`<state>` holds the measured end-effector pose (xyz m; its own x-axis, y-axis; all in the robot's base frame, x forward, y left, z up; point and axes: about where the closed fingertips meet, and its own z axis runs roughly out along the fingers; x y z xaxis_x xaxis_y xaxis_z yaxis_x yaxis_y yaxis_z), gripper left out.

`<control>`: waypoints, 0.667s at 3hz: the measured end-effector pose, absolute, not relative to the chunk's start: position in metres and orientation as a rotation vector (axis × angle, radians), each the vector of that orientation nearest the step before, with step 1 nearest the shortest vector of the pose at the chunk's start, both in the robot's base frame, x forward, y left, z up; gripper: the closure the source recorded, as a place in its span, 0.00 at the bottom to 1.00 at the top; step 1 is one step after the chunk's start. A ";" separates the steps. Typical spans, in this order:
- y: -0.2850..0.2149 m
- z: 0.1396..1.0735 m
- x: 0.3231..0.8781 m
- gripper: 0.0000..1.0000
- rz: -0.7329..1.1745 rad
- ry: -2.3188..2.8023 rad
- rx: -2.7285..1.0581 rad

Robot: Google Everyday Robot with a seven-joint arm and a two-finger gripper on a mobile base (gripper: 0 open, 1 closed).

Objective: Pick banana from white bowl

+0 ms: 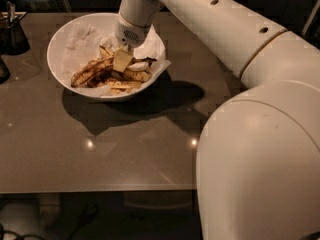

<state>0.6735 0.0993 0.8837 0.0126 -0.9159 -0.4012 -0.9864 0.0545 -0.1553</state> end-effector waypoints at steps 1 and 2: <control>0.099 0.894 0.671 1.00 0.213 1.903 -1.928; 0.100 0.926 0.661 1.00 0.183 1.774 -1.987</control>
Offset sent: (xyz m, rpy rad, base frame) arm -0.0245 -0.0026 0.0887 0.0180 -0.1960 0.2333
